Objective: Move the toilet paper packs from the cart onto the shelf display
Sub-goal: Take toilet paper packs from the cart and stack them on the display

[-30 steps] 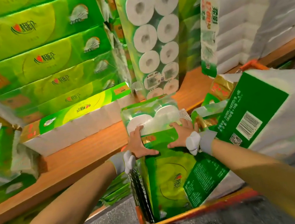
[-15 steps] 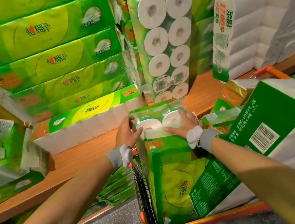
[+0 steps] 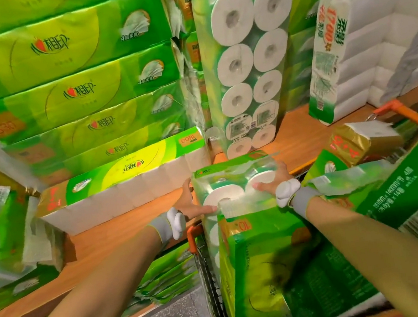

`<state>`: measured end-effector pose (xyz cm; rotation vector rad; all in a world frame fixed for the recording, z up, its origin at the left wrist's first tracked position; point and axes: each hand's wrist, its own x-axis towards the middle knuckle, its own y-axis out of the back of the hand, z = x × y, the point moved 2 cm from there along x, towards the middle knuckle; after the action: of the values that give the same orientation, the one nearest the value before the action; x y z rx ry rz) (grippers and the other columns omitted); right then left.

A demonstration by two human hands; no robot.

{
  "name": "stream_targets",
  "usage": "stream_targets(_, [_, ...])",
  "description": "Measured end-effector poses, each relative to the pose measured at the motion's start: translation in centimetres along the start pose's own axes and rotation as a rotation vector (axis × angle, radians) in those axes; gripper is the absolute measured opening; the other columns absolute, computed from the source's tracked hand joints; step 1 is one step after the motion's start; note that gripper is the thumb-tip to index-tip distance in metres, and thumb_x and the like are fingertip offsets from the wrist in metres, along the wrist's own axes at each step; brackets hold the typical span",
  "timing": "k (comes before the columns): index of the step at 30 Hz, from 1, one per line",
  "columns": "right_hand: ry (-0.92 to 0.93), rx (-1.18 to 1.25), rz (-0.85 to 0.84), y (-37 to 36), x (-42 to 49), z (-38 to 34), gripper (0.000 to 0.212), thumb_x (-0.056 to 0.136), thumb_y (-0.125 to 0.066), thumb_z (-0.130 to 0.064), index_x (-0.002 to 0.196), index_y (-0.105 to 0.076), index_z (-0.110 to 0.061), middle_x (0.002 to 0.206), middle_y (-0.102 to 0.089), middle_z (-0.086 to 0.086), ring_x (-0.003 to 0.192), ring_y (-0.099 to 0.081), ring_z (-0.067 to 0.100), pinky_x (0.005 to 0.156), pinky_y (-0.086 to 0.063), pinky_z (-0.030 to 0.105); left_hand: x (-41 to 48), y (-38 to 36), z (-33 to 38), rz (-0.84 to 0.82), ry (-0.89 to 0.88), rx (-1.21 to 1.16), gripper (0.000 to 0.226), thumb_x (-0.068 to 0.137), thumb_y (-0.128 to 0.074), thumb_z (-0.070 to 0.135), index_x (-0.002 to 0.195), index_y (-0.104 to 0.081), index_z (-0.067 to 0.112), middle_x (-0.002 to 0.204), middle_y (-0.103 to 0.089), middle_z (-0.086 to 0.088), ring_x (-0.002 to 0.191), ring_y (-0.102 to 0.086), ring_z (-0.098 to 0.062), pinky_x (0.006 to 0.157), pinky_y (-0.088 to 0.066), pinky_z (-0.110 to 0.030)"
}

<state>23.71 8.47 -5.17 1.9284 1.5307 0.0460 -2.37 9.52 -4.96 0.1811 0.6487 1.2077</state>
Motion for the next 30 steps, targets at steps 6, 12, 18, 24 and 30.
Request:
stream_targets(6, [0.023,-0.025,0.002,-0.1,-0.6,0.1,0.072,0.067,-0.08,0.001,0.128,-0.042,0.006,0.128,-0.051,0.018,0.111,-0.048,0.018,0.076,-0.035,-0.002,1.8,-0.4,-1.0,-0.097,-0.134,-0.116,0.131,0.059,-0.088,0.022,0.147,0.008,0.009,0.138,-0.034,0.002,0.127,-0.032,-0.008,0.094,-0.028,-0.011])
stream_targets(12, [-0.054,-0.035,0.001,0.4,-1.3,-0.7,0.071,0.068,-0.083,-0.011,0.126,-0.043,-0.007,0.111,-0.045,0.002,0.105,-0.045,0.015,0.076,-0.034,0.012,2.0,0.1,-1.6,0.008,-0.172,0.011,0.129,0.041,-0.083,0.059,0.143,-0.01,0.028,0.135,-0.043,0.005,0.124,-0.043,-0.014,0.11,-0.033,-0.036])
stream_targets(18, [0.041,-0.025,0.111,0.7,-3.2,-2.0,0.082,0.049,-0.084,-0.046,0.122,-0.051,-0.027,0.108,-0.06,0.0,0.103,-0.058,0.022,0.084,-0.045,0.03,0.0,1.2,0.4,-0.05,-0.198,-0.241,0.134,0.04,-0.087,0.039,0.146,-0.004,0.03,0.137,-0.041,0.002,0.128,-0.042,-0.017,0.107,-0.037,-0.038])
stream_targets(24, [0.068,0.056,0.28,1.8,-5.8,-5.5,0.086,0.049,-0.08,-0.054,0.124,-0.046,-0.028,0.116,-0.06,0.002,0.108,-0.057,0.027,0.095,-0.047,0.04,-2.6,3.9,4.5,0.054,-0.285,-0.334,0.122,0.057,-0.087,0.004,0.149,-0.008,0.018,0.132,-0.035,0.007,0.121,-0.038,-0.008,0.076,-0.037,0.002])
stream_targets(30, [0.264,0.24,0.3,2.9,-8.5,-11.1,0.092,0.042,-0.073,-0.054,0.121,-0.047,-0.017,0.115,-0.057,0.005,0.106,-0.055,0.025,0.088,-0.046,0.035,-6.8,8.0,8.1,0.14,-0.356,-0.416,0.125,0.036,-0.085,0.031,0.14,-0.016,0.036,0.129,-0.049,-0.003,0.118,-0.053,-0.02,0.098,-0.047,-0.039])
